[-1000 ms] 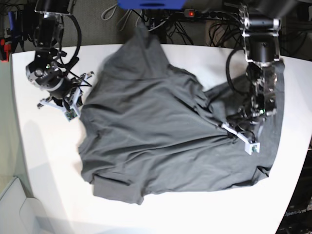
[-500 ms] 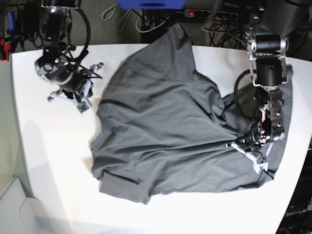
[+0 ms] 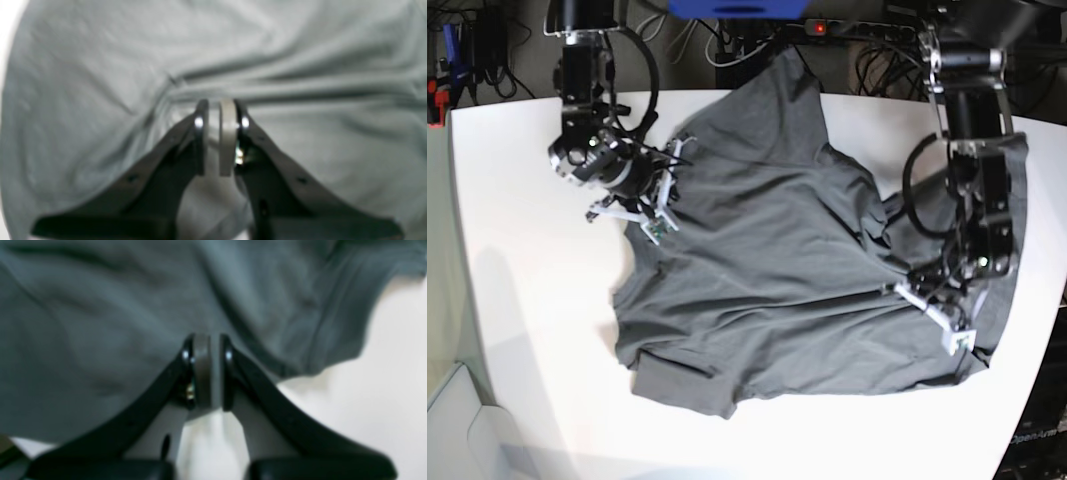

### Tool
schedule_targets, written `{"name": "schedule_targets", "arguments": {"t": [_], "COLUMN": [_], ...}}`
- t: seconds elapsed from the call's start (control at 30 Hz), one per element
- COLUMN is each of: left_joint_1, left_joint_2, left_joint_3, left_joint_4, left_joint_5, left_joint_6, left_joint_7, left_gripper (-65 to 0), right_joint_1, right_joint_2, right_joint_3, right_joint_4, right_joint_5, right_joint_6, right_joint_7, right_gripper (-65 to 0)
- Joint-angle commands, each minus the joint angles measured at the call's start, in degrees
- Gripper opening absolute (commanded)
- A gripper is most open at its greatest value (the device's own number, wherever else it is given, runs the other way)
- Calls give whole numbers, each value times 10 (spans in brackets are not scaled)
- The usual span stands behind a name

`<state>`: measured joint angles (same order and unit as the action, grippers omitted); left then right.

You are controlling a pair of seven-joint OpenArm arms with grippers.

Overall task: Layout the t-shirt on the table in an organized manner, then fold the t-shirt properly
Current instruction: 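Pull both grippers apart holding the shirt shoulders to stretch it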

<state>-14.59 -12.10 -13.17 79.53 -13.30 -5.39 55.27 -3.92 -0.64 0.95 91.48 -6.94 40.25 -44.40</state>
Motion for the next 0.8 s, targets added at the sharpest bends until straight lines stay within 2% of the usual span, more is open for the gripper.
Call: {"name": "schedule_targets", "arguments": {"t": [0.0, 0.1, 0.2, 0.37, 0.57, 0.77], "left_joint_1": [-4, 29, 62, 122, 162, 163], "left_joint_2": [-11, -13, -44, -68, -65, -62], "left_joint_3": [-24, -62, -81, -96, -96, -91], "left_joint_4": [19, 43, 53, 54, 46, -37], "left_joint_5": [7, 8, 2, 2, 8, 6], "left_joint_6": [6, 6, 6, 6, 6, 6], "left_joint_7": [-3, 12, 23, 21, 16, -57], "left_gripper": [-587, -587, -587, -587, -586, -586], "right_joint_1": [20, 33, 37, 37, 19, 4], "right_joint_2": [2, 16, 20, 38, 70, 83], "right_joint_3": [1, 7, 43, 111, 156, 174], "right_joint_4": [-12, -64, -99, -126, -125, -125], "right_joint_5": [5, 2, 2, 1, 1, 1], "right_joint_6": [-2, -2, -2, -2, -2, -2], "right_joint_7": [14, 44, 54, 71, 78, 79], "right_gripper": [-615, -615, -615, -615, -615, -615]}}
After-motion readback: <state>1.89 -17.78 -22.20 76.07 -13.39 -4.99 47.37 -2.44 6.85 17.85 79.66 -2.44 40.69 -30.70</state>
